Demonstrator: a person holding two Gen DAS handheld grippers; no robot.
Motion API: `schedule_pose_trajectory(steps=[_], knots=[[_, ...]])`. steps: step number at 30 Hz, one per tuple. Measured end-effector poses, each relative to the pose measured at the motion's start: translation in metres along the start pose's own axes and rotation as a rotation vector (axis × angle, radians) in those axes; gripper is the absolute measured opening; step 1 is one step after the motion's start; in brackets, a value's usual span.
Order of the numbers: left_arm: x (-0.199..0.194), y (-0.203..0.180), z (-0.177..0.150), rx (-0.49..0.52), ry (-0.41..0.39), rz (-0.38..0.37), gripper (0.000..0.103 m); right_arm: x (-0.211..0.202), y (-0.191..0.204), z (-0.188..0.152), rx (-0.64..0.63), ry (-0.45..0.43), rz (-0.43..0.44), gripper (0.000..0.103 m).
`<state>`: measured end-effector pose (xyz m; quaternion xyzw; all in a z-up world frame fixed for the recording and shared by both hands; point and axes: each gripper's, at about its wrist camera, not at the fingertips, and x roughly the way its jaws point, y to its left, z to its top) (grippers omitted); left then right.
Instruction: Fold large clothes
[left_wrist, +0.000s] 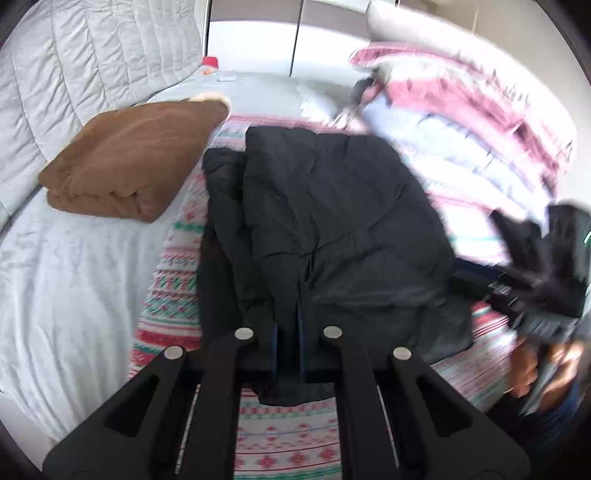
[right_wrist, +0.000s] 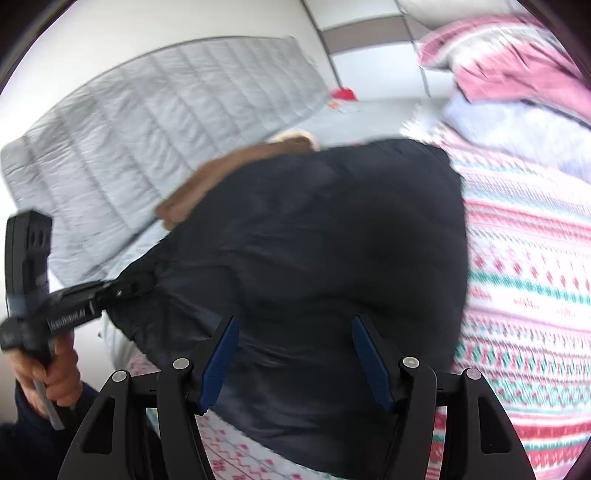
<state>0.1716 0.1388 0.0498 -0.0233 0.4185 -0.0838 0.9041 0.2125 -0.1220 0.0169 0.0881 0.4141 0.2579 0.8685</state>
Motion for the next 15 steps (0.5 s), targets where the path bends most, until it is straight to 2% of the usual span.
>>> schedule_pose_trajectory(steps=[3, 8, 11, 13, 15], knots=[[0.028, 0.006, -0.012, -0.007, 0.096, 0.043, 0.01, 0.014, -0.011, -0.004, 0.029, 0.05, -0.019, 0.065], [0.039, 0.007, -0.013, 0.002, 0.12, 0.054, 0.013, 0.031, -0.008, -0.01, -0.011, 0.103, -0.066, 0.065], [0.035, 0.011, -0.01, -0.013, 0.111, 0.04, 0.017, 0.043, -0.008, -0.015, -0.004, 0.131, -0.101, 0.065], [0.026, 0.017, -0.003, -0.04, 0.076, 0.029, 0.017, 0.045, -0.004, -0.018, -0.027, 0.138, -0.125, 0.066], [0.013, 0.024, 0.006, -0.08, 0.025, 0.027, 0.024, 0.048, -0.004, -0.017, -0.034, 0.143, -0.135, 0.067]])
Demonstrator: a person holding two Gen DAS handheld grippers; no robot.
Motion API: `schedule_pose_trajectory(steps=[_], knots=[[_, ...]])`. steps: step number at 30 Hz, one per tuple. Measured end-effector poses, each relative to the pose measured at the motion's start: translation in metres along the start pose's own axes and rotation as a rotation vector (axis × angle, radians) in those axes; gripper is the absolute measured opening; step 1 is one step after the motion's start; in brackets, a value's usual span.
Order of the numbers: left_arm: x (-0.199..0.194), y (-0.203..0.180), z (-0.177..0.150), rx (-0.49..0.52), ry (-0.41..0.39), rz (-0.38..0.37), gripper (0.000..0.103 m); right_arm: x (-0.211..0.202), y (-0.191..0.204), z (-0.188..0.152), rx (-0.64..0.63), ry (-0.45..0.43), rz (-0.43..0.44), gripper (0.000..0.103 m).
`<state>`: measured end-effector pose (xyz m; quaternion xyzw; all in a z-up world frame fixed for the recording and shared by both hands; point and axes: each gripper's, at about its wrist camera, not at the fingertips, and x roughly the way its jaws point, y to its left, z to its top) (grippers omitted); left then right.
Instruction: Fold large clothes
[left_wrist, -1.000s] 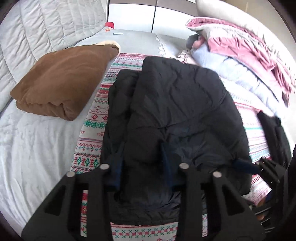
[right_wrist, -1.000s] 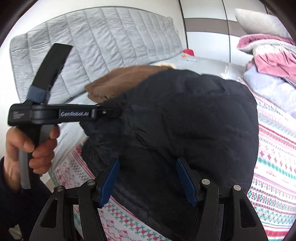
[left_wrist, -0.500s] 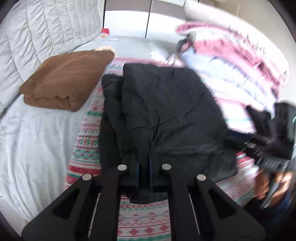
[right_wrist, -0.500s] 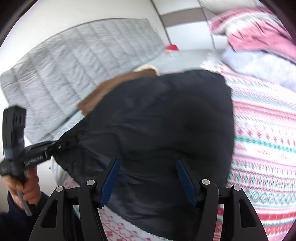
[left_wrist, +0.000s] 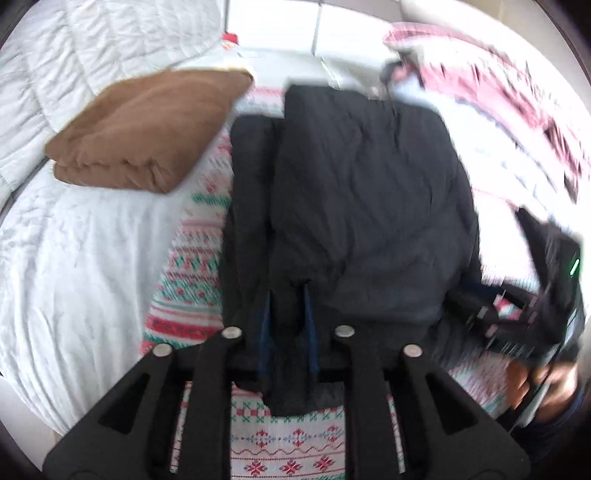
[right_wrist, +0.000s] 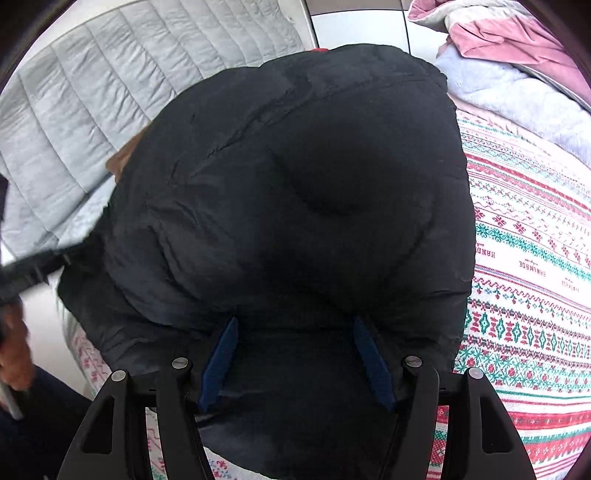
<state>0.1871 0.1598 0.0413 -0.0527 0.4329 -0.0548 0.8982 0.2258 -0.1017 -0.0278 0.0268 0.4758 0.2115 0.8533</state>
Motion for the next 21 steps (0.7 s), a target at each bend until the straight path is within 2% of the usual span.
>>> schedule_pose_trajectory(steps=[1, 3, 5, 10, 15, 18, 21], knots=[[-0.007, 0.002, 0.005, -0.013, -0.035, 0.0, 0.026, 0.001, 0.001, -0.001, -0.003, 0.003, -0.004, 0.067], [-0.017, 0.001, 0.016, -0.019, -0.087, 0.0, 0.038, 0.004, 0.001, -0.001, -0.012, 0.006, -0.015, 0.067], [-0.021, -0.004, 0.026, -0.015, -0.115, -0.004, 0.042, 0.003, 0.006, 0.001, -0.022, 0.012, -0.03, 0.067], [-0.009, -0.025, 0.055, -0.014, -0.118, -0.031, 0.042, -0.015, 0.011, 0.019, -0.015, 0.019, 0.006, 0.067], [0.007, -0.05, 0.092, 0.019, -0.156, -0.012, 0.043, -0.07, -0.01, 0.057, 0.038, -0.158, 0.067, 0.067], [0.028, -0.061, 0.112, 0.039, -0.159, 0.016, 0.047, -0.067, -0.031, 0.084, 0.096, -0.166, 0.061, 0.067], [0.059, -0.059, 0.12, 0.005, -0.104, 0.023, 0.047, -0.047, -0.058, 0.111, 0.199, -0.153, 0.077, 0.067]])
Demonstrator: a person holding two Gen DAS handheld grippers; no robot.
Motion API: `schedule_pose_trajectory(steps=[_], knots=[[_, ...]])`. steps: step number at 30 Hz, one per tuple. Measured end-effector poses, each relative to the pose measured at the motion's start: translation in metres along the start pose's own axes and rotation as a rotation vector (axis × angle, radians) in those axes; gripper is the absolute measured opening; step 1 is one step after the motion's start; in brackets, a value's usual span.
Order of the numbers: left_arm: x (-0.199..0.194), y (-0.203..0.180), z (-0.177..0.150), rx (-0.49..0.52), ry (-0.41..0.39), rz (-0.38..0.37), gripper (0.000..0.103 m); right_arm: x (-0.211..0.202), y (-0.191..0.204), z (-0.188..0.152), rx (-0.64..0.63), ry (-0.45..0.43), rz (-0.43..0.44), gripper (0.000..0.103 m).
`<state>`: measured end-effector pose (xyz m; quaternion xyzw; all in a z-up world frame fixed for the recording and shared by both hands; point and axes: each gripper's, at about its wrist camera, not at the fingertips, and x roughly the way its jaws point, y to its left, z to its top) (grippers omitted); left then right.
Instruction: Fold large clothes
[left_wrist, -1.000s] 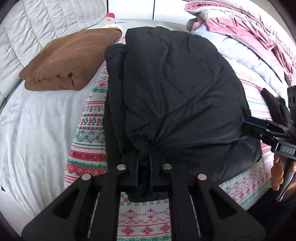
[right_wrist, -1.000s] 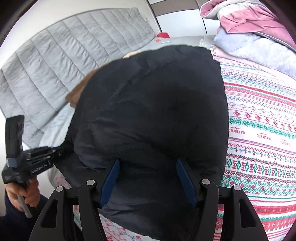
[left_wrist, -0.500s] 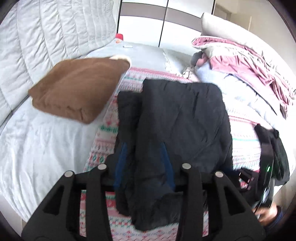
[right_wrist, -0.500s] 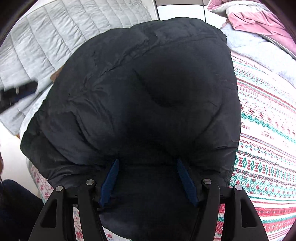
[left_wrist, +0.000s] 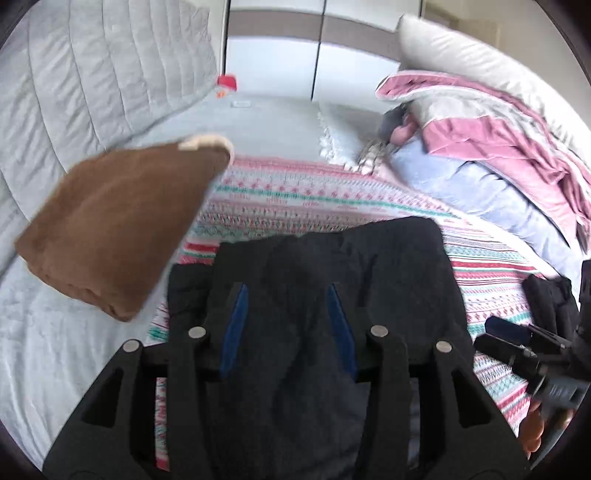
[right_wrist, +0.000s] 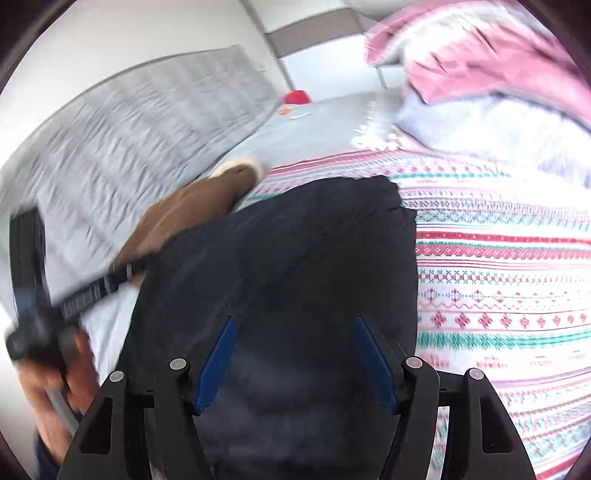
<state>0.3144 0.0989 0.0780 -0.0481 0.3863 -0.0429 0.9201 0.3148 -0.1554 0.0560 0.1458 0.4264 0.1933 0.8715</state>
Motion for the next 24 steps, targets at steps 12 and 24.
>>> schedule_pose_trajectory(steps=[12, 24], knots=[[0.057, 0.016, -0.018, 0.027, 0.05, 0.166, 0.056, 0.09, -0.006, 0.039, -0.045, 0.099, -0.072, 0.067], [0.088, 0.035, -0.026, -0.058, 0.076, 0.167, 0.062, 0.153, 0.008, 0.028, -0.157, 0.208, -0.175, 0.074]])
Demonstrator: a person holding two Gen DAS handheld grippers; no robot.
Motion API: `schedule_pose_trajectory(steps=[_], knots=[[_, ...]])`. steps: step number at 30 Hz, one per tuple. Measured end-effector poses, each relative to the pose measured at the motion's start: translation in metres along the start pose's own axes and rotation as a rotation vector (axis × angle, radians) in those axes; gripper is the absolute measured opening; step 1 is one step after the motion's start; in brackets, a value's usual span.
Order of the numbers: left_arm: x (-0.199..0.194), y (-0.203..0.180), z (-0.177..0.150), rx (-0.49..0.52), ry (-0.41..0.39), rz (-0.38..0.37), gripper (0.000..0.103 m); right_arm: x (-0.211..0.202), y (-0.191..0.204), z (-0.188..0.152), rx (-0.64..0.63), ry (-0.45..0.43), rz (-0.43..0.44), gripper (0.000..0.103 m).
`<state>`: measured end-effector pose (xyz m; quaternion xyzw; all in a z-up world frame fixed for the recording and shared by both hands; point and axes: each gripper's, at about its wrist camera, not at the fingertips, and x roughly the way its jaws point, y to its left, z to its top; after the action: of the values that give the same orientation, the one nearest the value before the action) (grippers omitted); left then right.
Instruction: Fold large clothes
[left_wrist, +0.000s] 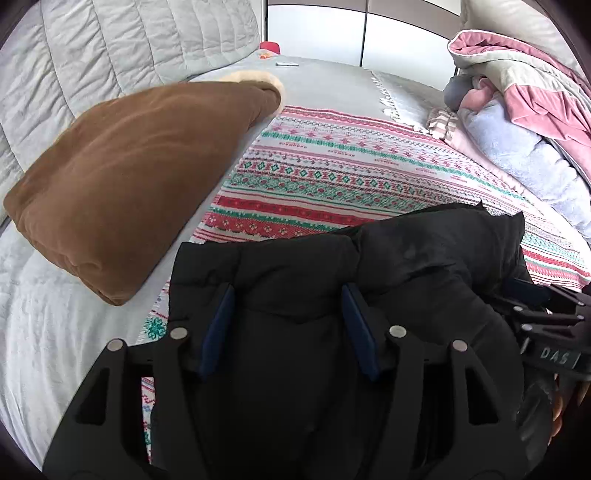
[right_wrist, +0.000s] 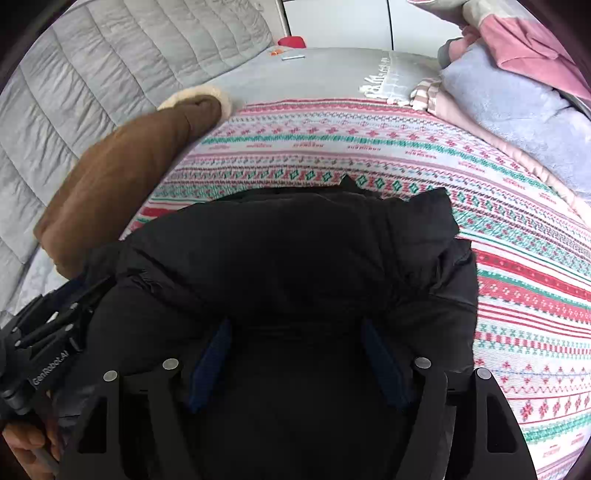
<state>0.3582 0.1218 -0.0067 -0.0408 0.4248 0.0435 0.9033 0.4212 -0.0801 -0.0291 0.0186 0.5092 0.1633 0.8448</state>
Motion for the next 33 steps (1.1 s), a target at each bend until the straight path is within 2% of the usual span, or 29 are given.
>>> schedule_pose_trajectory(steps=[7, 12, 15, 17, 19, 21, 24, 26, 30, 33], knots=[[0.011, 0.0, -0.004, -0.007, 0.007, 0.008, 0.064, 0.018, 0.0, -0.002, -0.016, 0.024, -0.015, 0.075], [0.015, -0.003, -0.007, 0.013, 0.007, 0.024, 0.065, 0.013, 0.003, -0.007, -0.022, -0.022, -0.039, 0.075], [0.009, -0.002, -0.008, 0.033, 0.009, 0.011, 0.065, -0.007, 0.001, -0.015, 0.006, -0.063, -0.028, 0.075], [0.002, 0.002, -0.006, 0.028, 0.025, -0.006, 0.064, -0.037, 0.0, -0.026, 0.042, -0.088, 0.007, 0.075], [-0.007, 0.005, -0.004, 0.016, 0.042, -0.033, 0.064, -0.069, 0.003, -0.039, 0.058, -0.097, 0.089, 0.075], [-0.022, 0.011, -0.004, -0.011, 0.042, -0.075, 0.064, -0.091, 0.012, -0.052, 0.028, -0.106, 0.137, 0.075], [-0.038, 0.018, -0.009, -0.053, 0.051, -0.125, 0.064, -0.11, 0.036, -0.079, -0.05, -0.131, 0.12, 0.075], [-0.044, 0.023, -0.016, -0.073, 0.068, -0.15, 0.064, -0.104, 0.051, -0.091, -0.094, -0.111, 0.099, 0.075], [-0.044, 0.024, -0.023, -0.018, 0.089, -0.098, 0.065, -0.069, 0.072, -0.095, -0.16, -0.065, 0.014, 0.078], [-0.035, 0.023, -0.028, -0.001, 0.115, -0.098, 0.067, -0.049, 0.074, -0.096, -0.163, -0.035, -0.009, 0.081]])
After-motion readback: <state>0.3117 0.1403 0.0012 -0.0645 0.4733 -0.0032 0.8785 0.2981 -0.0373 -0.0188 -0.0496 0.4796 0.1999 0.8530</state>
